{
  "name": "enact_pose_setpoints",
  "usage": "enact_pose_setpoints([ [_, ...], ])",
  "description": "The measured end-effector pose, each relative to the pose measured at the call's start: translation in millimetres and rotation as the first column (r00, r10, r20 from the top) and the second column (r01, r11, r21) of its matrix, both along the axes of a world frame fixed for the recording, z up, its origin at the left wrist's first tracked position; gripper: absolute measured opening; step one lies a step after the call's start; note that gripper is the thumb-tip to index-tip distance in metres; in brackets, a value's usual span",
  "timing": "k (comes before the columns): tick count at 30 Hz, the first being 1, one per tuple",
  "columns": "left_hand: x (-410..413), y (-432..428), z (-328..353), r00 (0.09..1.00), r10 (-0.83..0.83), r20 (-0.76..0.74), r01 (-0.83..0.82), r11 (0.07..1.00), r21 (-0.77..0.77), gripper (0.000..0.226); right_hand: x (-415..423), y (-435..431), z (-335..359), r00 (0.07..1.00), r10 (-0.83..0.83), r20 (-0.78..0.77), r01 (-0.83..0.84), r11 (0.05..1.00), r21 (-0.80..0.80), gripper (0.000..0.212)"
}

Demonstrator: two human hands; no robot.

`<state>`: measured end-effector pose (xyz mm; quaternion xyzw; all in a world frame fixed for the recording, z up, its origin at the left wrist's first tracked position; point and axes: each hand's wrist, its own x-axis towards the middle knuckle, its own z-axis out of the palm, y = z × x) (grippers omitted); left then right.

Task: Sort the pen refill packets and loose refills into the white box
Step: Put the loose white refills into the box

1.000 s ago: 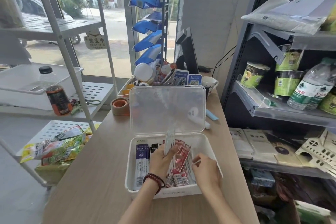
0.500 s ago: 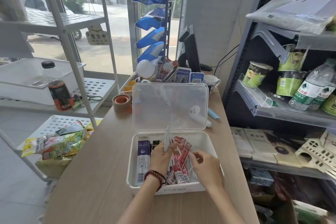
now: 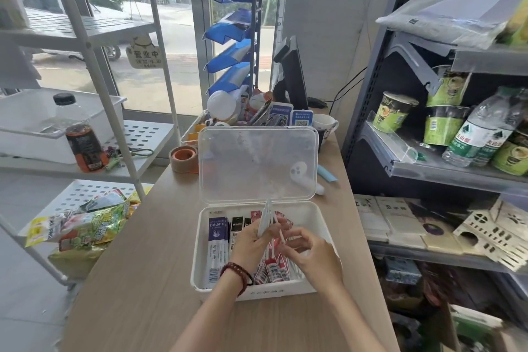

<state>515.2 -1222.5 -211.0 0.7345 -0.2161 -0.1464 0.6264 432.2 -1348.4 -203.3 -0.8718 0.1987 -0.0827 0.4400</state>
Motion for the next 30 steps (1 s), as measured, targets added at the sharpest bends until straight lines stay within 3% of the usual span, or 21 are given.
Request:
enact_pose_setpoints([
  [10, 0.9, -0.8, -6.8, 1.0, -0.018, -0.009, 0.018, 0.997, 0.078, 0.024, 2.4, -0.3, -0.6, 0.999, -0.03, 0.015, 0.031, 0.997, -0.069, 0.032],
  [12, -0.5, -1.6, -3.7, 1.0, 0.021, 0.01, -0.022, 0.996, 0.087, 0.017, 2.8, -0.7, -2.8, 0.999, -0.034, 0.019, 0.036, 0.995, -0.097, 0.035],
  [15, 2.2, -0.8, -2.1, 0.992, 0.129, -0.009, -0.129, 0.991, 0.03, 0.013, 3.6, 1.1, -3.0, 0.997, -0.072, 0.022, 0.074, 0.989, -0.131, 0.021],
  [19, 4.0, 5.4, -1.3, 0.955, 0.262, -0.142, -0.276, 0.958, -0.084, 0.043, 8.3, 3.5, -10.6, 0.983, -0.183, 0.028, 0.185, 0.967, -0.177, 0.012],
  [22, 4.4, 9.4, 0.2, 0.931, 0.292, -0.219, -0.318, 0.944, -0.092, 0.031, 12.0, 4.0, -15.1, 0.967, -0.254, -0.018, 0.245, 0.948, -0.203, 0.004],
  [27, 6.1, 6.6, -0.5, 0.947, 0.233, -0.222, -0.255, 0.964, -0.073, 0.01, 16.5, 1.8, -19.3, 0.954, -0.292, -0.076, 0.254, 0.914, -0.318, 0.013],
  [30, 7.6, 6.6, -3.4, 0.946, 0.238, -0.222, -0.256, 0.965, -0.058, 0.011, 17.0, 0.6, -23.3, 0.948, -0.288, -0.137, 0.219, 0.899, -0.379, 0.018],
])
